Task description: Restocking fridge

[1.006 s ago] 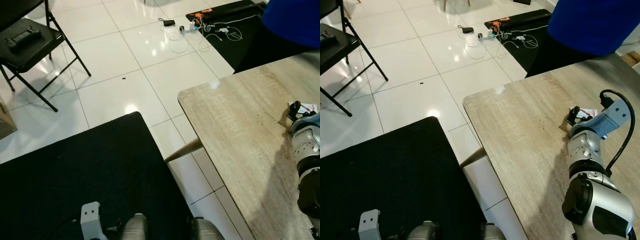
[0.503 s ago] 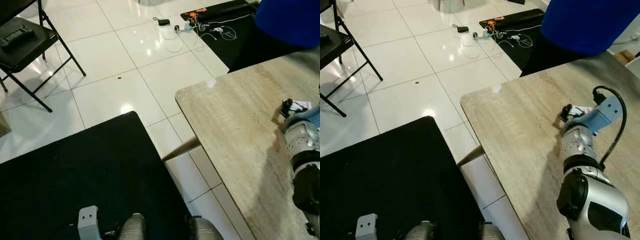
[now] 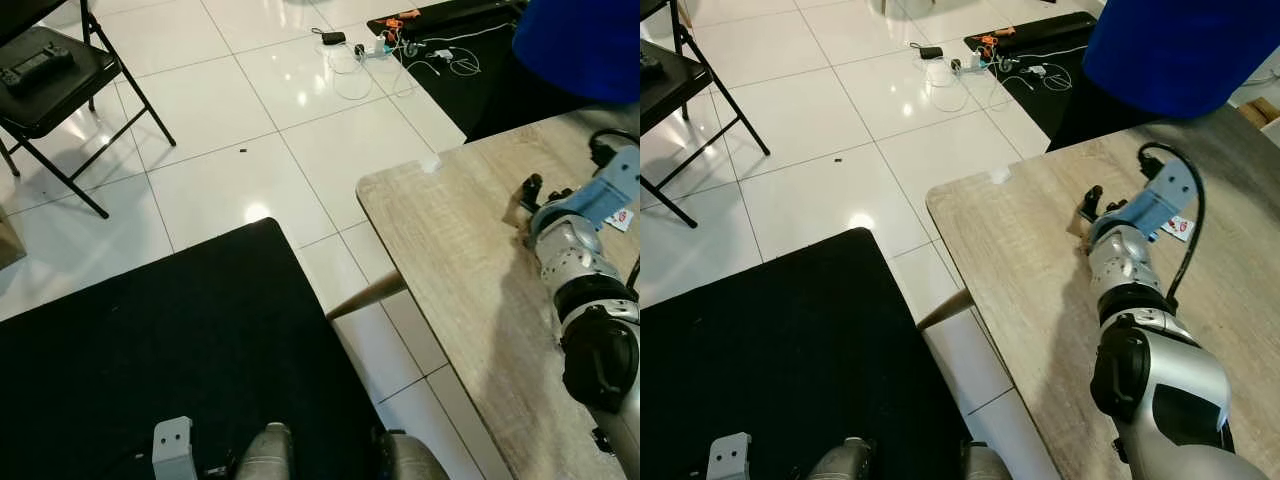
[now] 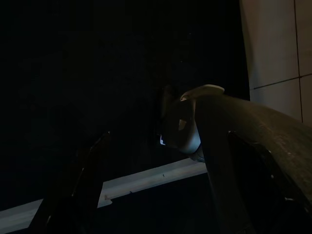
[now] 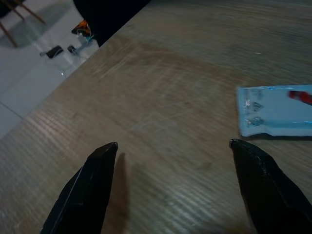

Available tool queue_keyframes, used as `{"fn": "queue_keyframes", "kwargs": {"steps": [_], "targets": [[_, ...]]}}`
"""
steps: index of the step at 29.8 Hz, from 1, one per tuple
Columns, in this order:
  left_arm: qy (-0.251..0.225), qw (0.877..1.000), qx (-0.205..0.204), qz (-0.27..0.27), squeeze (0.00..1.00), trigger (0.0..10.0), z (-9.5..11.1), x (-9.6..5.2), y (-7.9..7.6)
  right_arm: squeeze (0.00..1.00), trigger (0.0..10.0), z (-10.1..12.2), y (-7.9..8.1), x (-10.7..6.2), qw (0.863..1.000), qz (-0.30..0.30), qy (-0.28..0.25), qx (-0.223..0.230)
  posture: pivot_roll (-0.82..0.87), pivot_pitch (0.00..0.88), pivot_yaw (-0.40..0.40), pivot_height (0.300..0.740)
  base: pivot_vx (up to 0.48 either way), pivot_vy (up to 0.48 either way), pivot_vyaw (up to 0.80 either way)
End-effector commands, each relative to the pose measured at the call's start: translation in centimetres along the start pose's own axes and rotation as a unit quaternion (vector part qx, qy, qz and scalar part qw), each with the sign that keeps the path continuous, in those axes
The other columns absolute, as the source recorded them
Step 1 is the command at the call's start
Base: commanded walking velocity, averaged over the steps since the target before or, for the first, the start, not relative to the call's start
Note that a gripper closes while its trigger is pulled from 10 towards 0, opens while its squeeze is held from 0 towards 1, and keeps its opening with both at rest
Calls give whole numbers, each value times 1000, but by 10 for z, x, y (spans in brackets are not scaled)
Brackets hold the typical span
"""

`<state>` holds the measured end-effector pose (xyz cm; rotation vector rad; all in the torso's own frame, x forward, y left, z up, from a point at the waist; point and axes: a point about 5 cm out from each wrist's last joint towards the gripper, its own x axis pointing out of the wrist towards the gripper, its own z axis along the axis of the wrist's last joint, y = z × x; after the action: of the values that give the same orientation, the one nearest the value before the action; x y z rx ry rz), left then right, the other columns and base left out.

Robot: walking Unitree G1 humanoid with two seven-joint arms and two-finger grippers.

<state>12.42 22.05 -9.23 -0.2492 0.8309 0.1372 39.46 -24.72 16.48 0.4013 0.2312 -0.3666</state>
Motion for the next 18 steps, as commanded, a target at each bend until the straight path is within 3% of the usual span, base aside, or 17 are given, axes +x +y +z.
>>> {"fn": "queue_keyframes", "kwargs": {"steps": [1,3,7,11,15,18], "targets": [[52,999,-4,-7,0,10000,-28,-9,-3,0,9137,-6,-1,0,1000,-4,13,-25,37,293,-90,740,0,0,0],[54,999,-4,-7,0,10000,-30,-10,-3,0,10000,5,7,0,999,25,-12,-42,38,300,-91,740,0,0,0],[59,998,-6,-9,0,10000,-34,-12,-4,0,10000,23,12,-1,996,50,-54,-53,33,305,-93,740,0,0,0],[61,998,-7,-11,0,10000,-35,-12,-4,0,10000,28,12,-1,995,50,-63,-62,33,305,-93,740,0,0,0],[65,998,-8,-19,0,10000,-41,-14,-8,0,10000,39,5,-1,990,27,-78,-115,26,330,-95,740,0,0,0],[66,998,-7,-24,0,10000,-43,-16,-9,0,10000,40,0,-1,990,11,-77,-120,29,347,-92,740,0,0,0]]}}
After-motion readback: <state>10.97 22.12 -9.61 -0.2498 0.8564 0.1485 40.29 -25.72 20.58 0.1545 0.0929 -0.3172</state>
